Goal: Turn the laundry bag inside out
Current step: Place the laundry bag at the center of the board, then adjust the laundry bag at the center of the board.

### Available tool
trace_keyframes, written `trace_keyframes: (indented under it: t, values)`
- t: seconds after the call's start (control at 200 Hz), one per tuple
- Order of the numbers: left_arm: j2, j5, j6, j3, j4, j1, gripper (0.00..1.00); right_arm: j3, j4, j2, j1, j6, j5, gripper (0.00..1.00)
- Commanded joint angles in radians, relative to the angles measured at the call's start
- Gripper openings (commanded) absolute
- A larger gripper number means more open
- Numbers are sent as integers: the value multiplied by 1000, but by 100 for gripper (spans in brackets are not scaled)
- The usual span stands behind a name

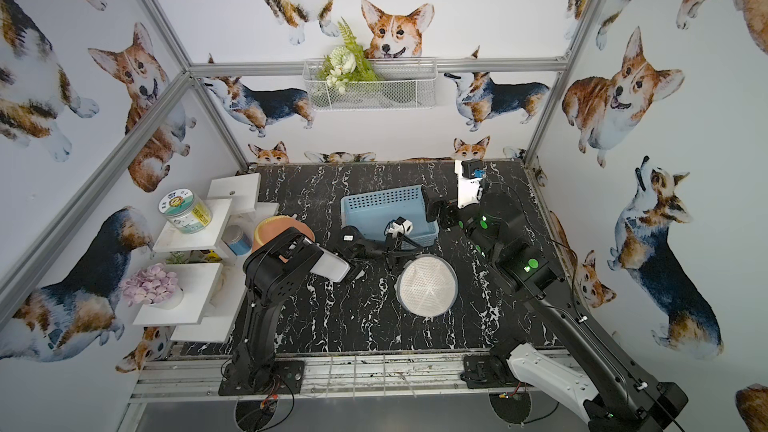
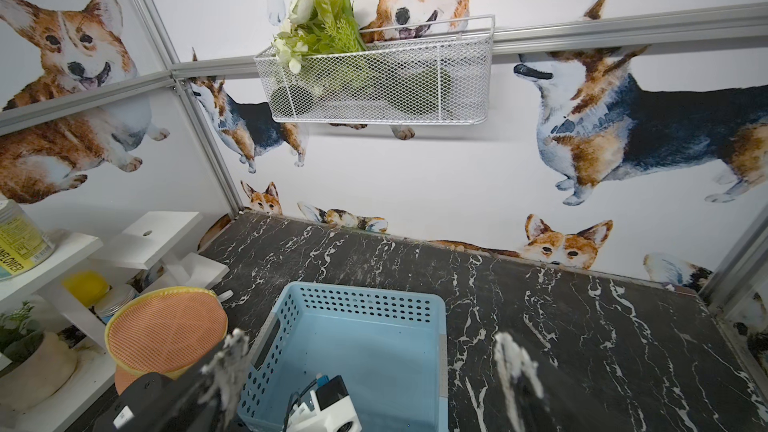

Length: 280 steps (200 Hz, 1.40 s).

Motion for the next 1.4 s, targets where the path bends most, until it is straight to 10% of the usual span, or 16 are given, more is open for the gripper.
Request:
trace_keyframes:
  t: [0.0, 0.4, 0.661, 1.001, 1.396]
  values:
    - [-54, -6, 135, -4, -91, 17, 100, -2, 6, -6, -2, 9, -5, 100]
    - [-433, -144, 909, 79, -1255, 84, 100, -8, 24, -42, -3, 16, 51, 100]
    - [-521, -137, 875, 9, -1225, 91, 100, 4, -83, 9, -14, 50, 26, 100]
    - [-584, -164, 934, -16, -1299, 183, 100, -197, -163, 39, -91, 105, -597, 89]
    - [-774, -303, 1200, 200, -1678, 259, 100, -264, -227, 109, 183, 30, -353, 90]
